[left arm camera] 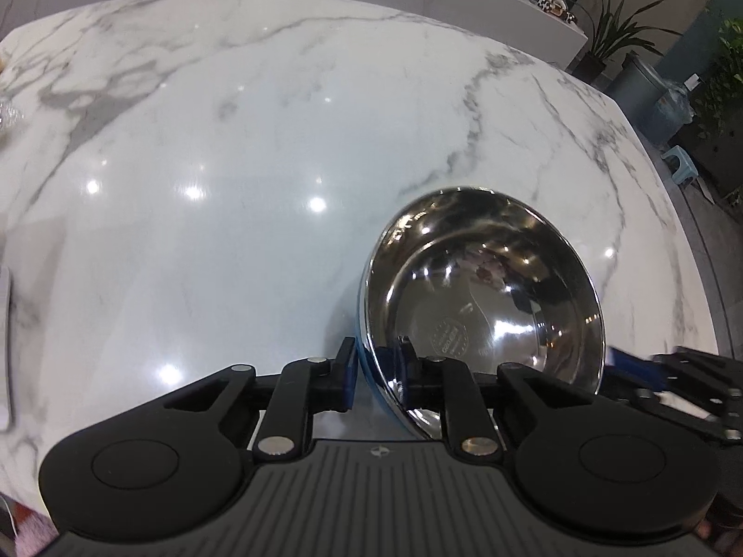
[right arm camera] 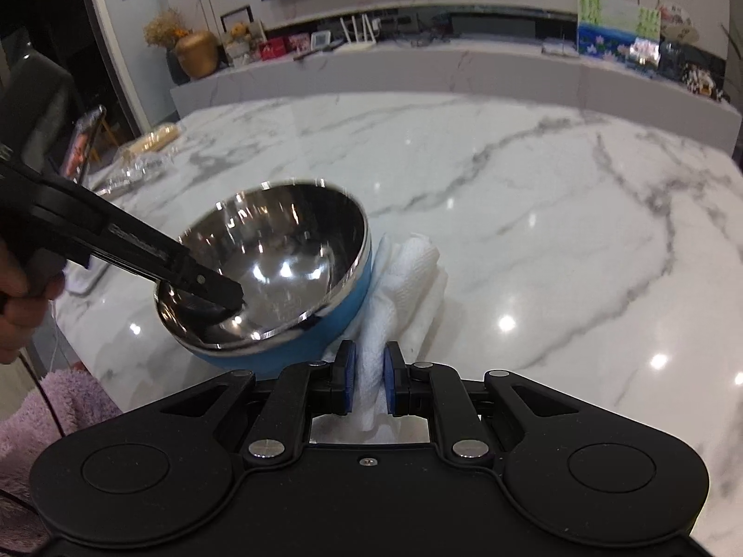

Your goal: Clean bowl

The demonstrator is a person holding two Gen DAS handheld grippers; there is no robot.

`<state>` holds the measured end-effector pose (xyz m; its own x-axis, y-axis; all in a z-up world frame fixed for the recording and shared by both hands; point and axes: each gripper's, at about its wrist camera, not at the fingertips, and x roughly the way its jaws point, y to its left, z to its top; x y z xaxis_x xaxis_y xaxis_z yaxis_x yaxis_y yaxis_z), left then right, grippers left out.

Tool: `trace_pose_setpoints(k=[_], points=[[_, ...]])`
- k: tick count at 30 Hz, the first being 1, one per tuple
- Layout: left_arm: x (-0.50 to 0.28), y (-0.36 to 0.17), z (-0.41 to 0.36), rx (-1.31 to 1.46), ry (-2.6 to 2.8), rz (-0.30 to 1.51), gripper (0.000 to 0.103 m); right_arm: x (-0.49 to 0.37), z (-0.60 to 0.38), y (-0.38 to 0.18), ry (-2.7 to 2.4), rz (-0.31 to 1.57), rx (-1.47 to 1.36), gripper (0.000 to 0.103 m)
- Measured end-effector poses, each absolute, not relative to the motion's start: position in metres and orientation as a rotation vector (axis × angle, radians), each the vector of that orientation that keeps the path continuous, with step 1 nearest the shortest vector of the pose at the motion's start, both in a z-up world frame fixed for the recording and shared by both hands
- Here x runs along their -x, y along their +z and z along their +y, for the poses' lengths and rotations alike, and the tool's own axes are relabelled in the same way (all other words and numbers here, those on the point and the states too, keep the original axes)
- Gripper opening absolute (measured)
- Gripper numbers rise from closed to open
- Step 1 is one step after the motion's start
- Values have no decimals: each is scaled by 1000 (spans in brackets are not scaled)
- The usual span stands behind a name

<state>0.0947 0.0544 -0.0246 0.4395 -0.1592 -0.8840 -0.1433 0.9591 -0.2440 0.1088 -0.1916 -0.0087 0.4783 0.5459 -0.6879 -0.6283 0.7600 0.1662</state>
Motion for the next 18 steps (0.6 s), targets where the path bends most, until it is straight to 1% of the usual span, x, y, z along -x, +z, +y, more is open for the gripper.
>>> trace_pose_setpoints(k=[4, 7, 18], points=[[-101, -24, 55, 284, 1, 1112, 14, -104, -195, 9, 752, 744, 146, 12], [-102, -24, 54, 279, 3, 1110, 14, -104, -193, 11, 763, 745, 171, 12], [-100, -25, 48, 276, -24, 1106, 14, -101, -179, -25, 724, 822, 231, 10]])
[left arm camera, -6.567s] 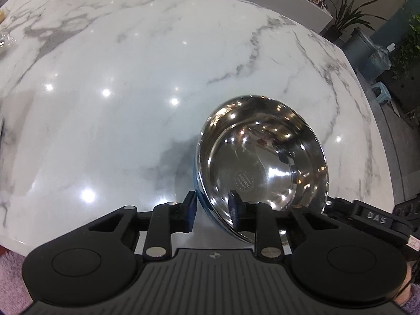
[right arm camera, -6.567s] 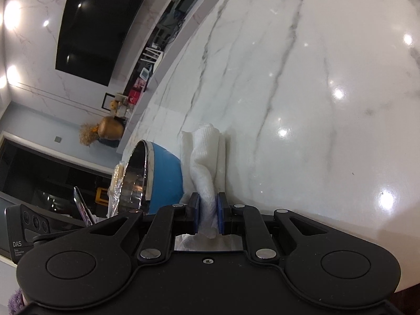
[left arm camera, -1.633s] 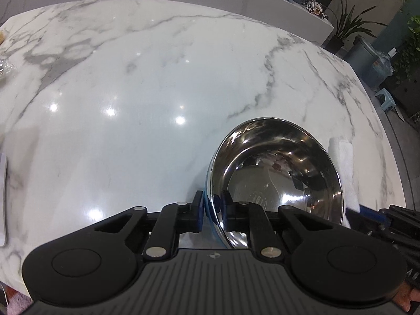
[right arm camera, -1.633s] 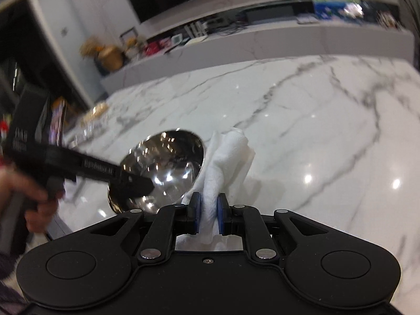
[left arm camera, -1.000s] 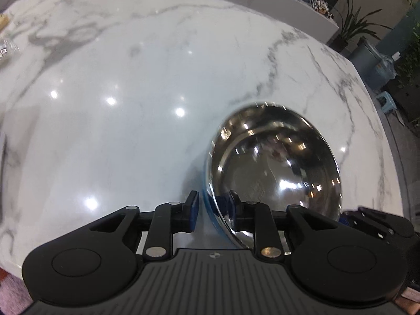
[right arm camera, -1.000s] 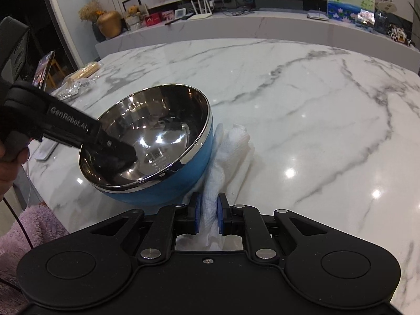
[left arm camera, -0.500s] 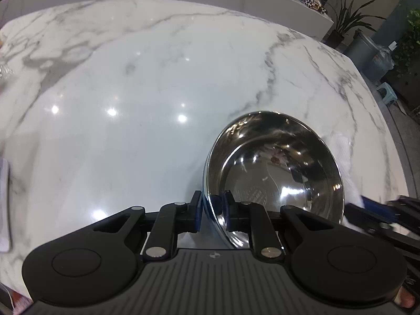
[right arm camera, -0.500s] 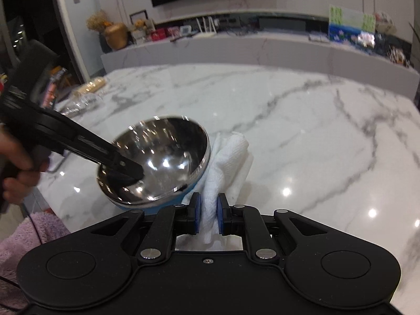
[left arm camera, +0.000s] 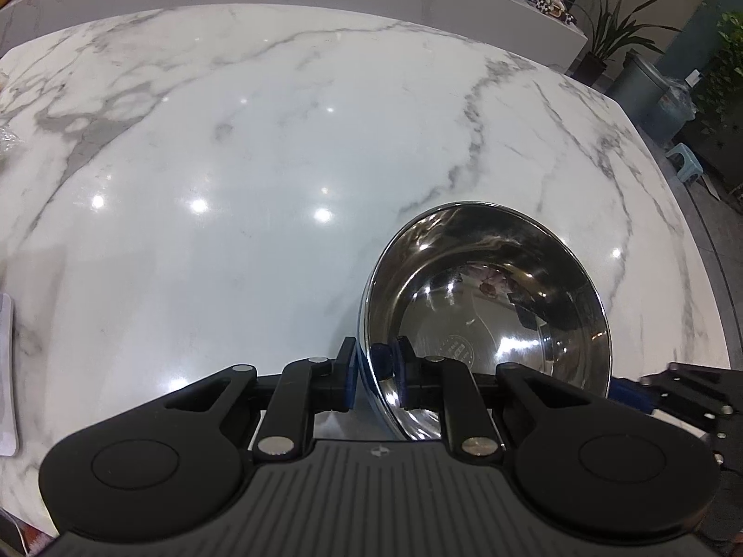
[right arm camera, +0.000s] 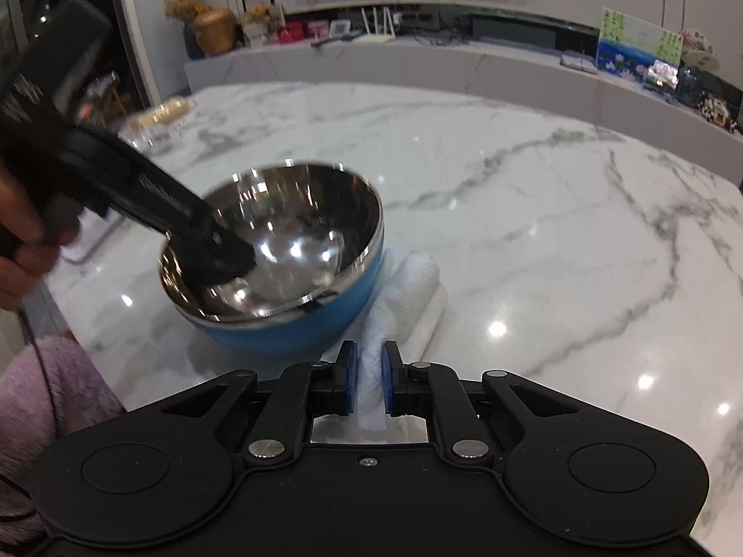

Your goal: Clean bowl

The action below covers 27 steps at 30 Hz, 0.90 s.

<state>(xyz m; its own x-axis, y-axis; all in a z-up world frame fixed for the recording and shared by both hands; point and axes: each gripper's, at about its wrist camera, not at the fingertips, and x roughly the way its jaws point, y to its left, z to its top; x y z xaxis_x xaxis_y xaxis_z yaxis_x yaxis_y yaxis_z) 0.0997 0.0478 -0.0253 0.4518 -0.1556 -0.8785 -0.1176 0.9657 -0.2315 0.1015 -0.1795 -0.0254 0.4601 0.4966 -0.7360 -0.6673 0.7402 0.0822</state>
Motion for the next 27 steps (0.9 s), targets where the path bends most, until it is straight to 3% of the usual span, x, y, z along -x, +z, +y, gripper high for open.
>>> trace_pose_setpoints(k=[7, 9, 14, 20, 27], points=[[-99, -26, 48, 308, -19, 1100, 15, -96, -183, -30, 691, 803, 217, 15], [-98, -26, 49, 317, -10, 1097, 15, -95, -184, -31, 675, 785, 196, 29], [-93, -25, 53, 324, -2, 1096, 15, -94, -177, -39, 653, 753, 200, 29], [-83, -22, 59, 345, 11, 1079, 16, -96, -176, -46, 633, 749, 177, 10], [-72, -14, 62, 367, 41, 1067, 25, -108, -189, -40, 639, 782, 38, 8]])
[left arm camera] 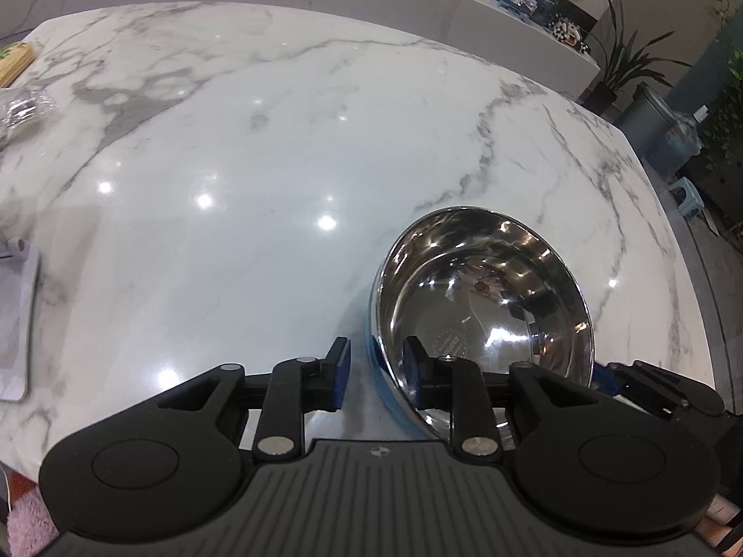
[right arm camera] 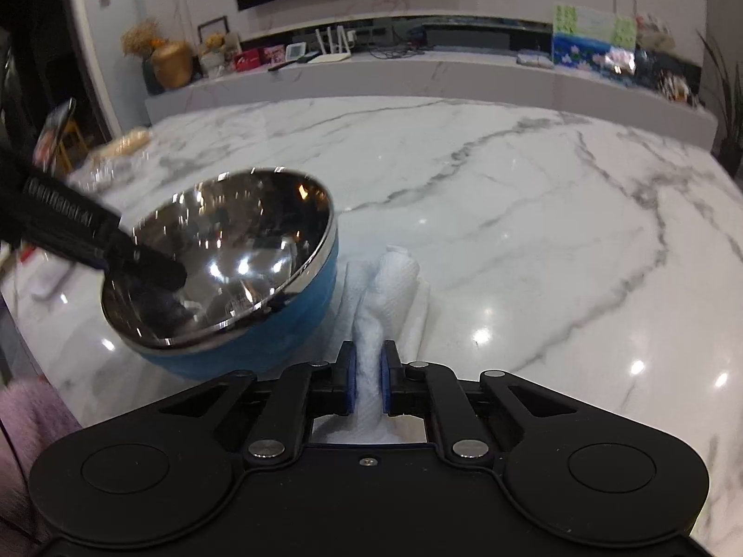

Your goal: Clean bowl

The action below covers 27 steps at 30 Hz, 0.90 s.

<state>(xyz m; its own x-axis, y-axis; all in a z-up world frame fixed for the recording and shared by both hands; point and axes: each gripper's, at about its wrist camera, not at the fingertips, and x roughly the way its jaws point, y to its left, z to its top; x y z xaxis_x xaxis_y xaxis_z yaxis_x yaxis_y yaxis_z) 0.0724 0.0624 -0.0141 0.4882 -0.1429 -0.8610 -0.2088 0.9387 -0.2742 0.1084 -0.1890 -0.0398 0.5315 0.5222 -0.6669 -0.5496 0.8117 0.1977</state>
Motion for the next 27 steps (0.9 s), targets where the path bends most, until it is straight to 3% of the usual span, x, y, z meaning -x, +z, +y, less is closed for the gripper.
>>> trace_pose_setpoints(k=[7, 11, 27], points=[[-67, -11, 63, 399, 19, 1071, 33, -125, -226, -16, 686, 775, -246, 9], [-67, -13, 59, 377, -6, 1083, 23, -129, -231, -8, 719, 758, -274, 9], [-87, -15, 50, 292, 9, 1072, 19, -117, -207, -38, 733, 826, -148, 9]])
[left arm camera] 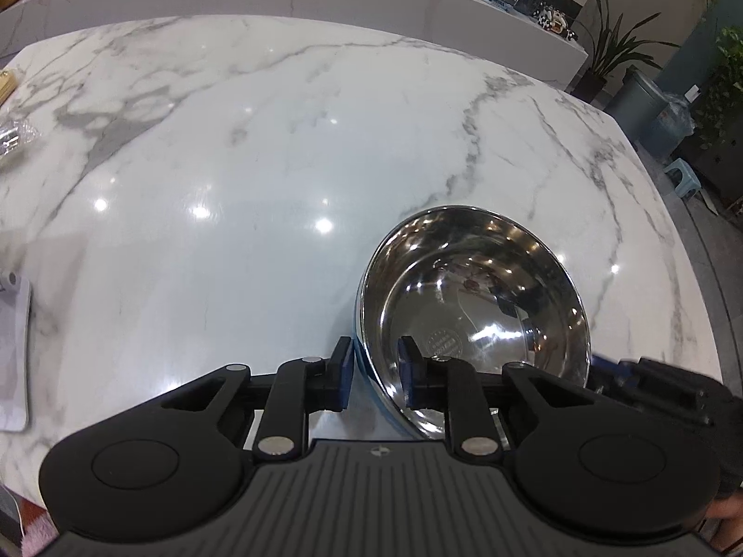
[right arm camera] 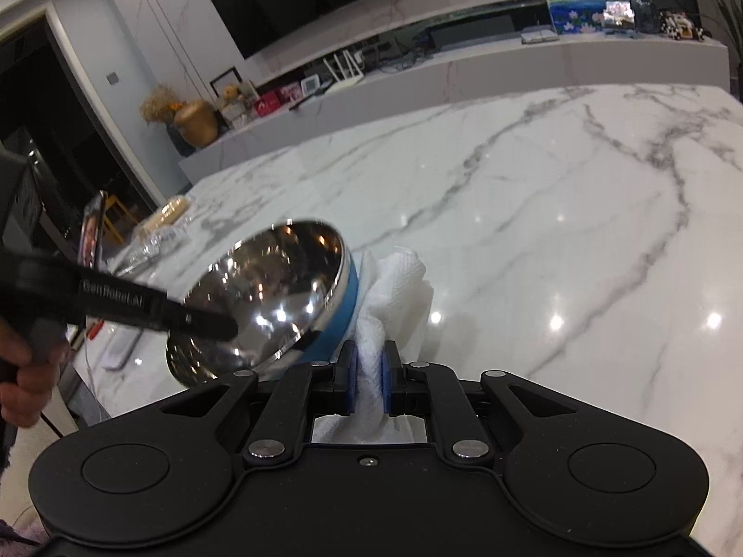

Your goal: Clean bowl

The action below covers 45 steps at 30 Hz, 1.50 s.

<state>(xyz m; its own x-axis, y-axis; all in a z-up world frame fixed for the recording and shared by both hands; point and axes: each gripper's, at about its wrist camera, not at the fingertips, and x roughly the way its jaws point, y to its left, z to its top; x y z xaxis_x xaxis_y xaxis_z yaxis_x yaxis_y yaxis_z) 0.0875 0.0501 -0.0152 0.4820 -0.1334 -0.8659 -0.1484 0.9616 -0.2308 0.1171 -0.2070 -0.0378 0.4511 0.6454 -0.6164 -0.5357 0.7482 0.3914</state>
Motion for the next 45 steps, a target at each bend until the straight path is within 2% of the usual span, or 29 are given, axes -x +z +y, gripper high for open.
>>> trace_pose_setpoints(k=[8, 17, 27, 45], points=[[-90, -18, 53, 316, 27, 1074, 19, -111, -197, -48, 730, 859, -99, 9], [-77, -16, 52, 313, 17, 1094, 22, -110, -203, -35, 724, 818, -87, 9], [-90, -15, 54, 248, 5, 1074, 12, -116, -213, -3, 781, 719, -92, 9], [-94, -21, 57, 292, 16, 1079, 12, -116, -192, -48, 724, 863, -86, 9]])
